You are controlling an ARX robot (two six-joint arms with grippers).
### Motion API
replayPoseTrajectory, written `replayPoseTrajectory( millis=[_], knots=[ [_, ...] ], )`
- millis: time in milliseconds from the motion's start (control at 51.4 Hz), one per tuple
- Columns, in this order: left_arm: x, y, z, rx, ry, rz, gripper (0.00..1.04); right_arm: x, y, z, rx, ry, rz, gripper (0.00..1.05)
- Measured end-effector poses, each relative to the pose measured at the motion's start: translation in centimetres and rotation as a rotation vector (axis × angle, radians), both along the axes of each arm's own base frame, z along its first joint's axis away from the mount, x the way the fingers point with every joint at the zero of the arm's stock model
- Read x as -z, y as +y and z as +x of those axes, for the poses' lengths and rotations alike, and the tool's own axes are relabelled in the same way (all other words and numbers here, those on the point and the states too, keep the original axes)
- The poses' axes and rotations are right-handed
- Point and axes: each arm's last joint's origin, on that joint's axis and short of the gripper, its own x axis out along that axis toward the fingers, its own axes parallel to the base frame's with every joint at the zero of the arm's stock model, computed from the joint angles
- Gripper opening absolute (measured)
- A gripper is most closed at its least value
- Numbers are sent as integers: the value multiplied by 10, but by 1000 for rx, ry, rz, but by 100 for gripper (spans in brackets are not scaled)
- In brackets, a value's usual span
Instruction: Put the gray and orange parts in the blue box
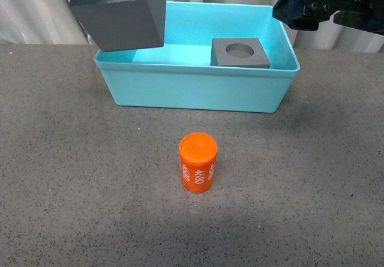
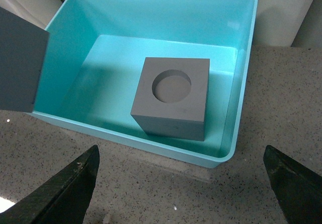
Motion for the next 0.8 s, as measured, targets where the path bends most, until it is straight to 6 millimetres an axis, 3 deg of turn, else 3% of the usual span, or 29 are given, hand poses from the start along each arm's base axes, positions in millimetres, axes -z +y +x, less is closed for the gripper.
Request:
replayPoseTrajectory(
  millis=[273,584,798],
  knots=[
    [30,-9,45,2,84,16,18,0,0,0,0,0,0,95],
    [66,-22,73,-2,141,95,18,0,0,0,-1,0,0,95],
    [80,-25,84,-8,173,110,18,0,0,0,0,0,0,95]
  ],
)
